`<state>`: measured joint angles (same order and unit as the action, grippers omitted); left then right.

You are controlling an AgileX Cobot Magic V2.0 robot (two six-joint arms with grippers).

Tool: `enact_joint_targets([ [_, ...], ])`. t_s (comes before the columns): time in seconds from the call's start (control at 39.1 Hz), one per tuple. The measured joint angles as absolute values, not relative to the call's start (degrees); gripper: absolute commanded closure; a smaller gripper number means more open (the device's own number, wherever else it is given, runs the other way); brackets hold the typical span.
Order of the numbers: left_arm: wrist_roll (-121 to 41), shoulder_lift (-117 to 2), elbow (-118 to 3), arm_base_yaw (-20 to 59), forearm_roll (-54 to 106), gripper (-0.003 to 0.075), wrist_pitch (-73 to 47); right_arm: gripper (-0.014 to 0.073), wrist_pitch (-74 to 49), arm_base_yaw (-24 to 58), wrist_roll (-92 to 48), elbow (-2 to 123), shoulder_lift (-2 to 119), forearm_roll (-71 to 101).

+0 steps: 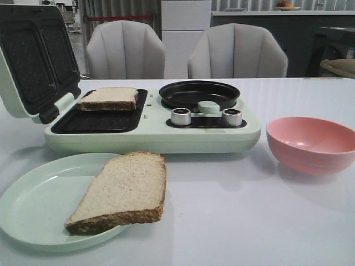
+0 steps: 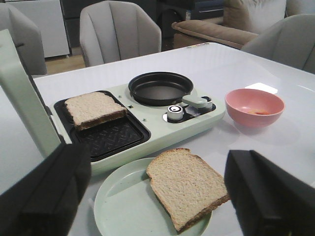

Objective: Make breakfast with bread and shrimp
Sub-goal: 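Withdraw the left gripper upward away from the sandwich maker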

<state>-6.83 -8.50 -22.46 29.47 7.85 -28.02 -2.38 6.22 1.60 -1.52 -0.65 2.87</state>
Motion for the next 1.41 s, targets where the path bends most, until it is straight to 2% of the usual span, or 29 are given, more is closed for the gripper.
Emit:
enact_joint_targets([
  [0.36, -6.83, -6.77, -21.11, 29.50, 8.45, 0.0116, -25.96, 0.0444, 3.12, 6.22, 2.47, -0.91, -0.65, 4.21],
  [0.51, -6.83, -6.77, -21.11, 29.50, 8.45, 0.0116, -25.43, 0.0444, -3.97, 6.22, 2.69, 6.46, 0.09, 4.58],
  [0.69, -6.83, -6.77, -21.11, 29.50, 8.45, 0.0116, -25.24, 0.0444, -15.09, 6.22, 2.90, 15.36, 6.55, 4.73],
  [1.1, -6.83, -6.77, -21.11, 29.50, 8.45, 0.0116, -25.24, 0.0433, -18.16, 6.22, 2.90, 15.83, 9.65, 5.43],
  [1.18, -6.83, -6.77, -21.11, 29.50, 8.45, 0.0116, -25.24, 0.0363, -18.63, 6.22, 2.90, 15.83, 9.65, 5.43],
  [1.33, -6.83, -6.77, -21.11, 29.50, 8.45, 0.0116, -25.21, 0.0142, -21.84, 6.22, 2.90, 18.11, 10.70, 5.43],
  [1.41, -6.83, -6.77, -21.11, 29.50, 8.45, 0.0116, -25.21, 0.0075, -23.17, 6.22, 2.90, 20.08, 12.35, 5.43],
])
